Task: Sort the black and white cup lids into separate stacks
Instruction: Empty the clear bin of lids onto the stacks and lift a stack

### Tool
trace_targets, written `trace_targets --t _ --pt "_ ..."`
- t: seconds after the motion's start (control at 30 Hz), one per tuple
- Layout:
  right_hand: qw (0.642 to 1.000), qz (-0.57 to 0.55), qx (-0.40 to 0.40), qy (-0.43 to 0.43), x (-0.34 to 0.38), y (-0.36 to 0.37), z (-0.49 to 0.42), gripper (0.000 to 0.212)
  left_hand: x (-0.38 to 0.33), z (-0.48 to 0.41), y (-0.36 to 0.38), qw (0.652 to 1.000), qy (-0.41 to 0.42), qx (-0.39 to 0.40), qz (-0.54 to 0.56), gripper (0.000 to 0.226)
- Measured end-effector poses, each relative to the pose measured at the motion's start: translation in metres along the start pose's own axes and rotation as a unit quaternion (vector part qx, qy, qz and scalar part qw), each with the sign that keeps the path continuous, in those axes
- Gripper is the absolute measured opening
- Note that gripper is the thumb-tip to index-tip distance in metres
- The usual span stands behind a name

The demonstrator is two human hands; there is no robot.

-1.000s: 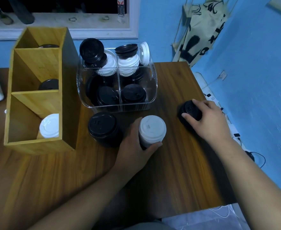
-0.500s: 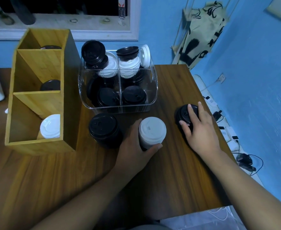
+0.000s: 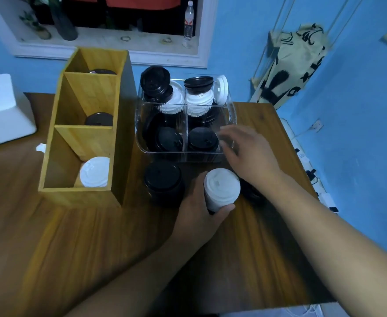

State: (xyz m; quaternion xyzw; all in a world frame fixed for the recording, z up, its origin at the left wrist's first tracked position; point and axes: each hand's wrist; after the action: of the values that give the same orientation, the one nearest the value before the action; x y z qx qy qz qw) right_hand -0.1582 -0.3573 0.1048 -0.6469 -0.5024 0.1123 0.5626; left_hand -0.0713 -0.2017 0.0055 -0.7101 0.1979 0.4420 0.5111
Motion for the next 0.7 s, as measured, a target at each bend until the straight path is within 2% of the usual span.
trace_targets --t 0.13,0.27,0.33,0.43,0.57,0.63,0.7 --pt "0.992 0.023 0.124 0.011 0.014 0.021 -0.06 0.03 0.001 0.0 0.0 1.0 0.0 0.007 -0.008 0.092" --pt "0.956 0.05 0.284 0.056 0.011 0.035 -0.09 0.05 0.002 0.0 0.001 1.0 0.0 0.007 -0.008 0.092" --pt "0.948 0.055 0.305 0.072 0.007 0.039 -0.098 0.06 0.002 0.0 0.0 1.0 0.002 0.005 -0.007 0.091" --pt "0.955 0.065 0.281 0.067 0.005 0.041 -0.098 0.069 0.002 0.0 0.0 1.0 0.009 0.005 -0.006 0.09" --pt "0.976 0.123 0.18 0.023 0.014 0.019 -0.083 0.057 0.003 -0.001 0.001 1.0 0.01 0.0 0.0 0.089" --pt "0.989 0.098 0.11 0.031 0.019 -0.006 -0.061 0.058 0.004 -0.001 0.001 1.0 0.012 -0.001 0.001 0.088" --pt "0.994 0.019 0.059 0.087 0.022 -0.033 -0.023 0.061 0.004 -0.001 0.001 1.0 0.01 -0.002 0.004 0.088"
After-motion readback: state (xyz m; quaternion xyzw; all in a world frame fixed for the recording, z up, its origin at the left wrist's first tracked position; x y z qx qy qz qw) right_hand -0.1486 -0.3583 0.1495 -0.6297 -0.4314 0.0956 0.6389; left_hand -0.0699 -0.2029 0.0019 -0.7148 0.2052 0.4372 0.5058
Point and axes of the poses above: each hand's wrist, its own z-axis away from the middle knuckle, its own y-axis out of the palm, x = y × z, and after that the axes turned 7 degrees about -z, right-handed
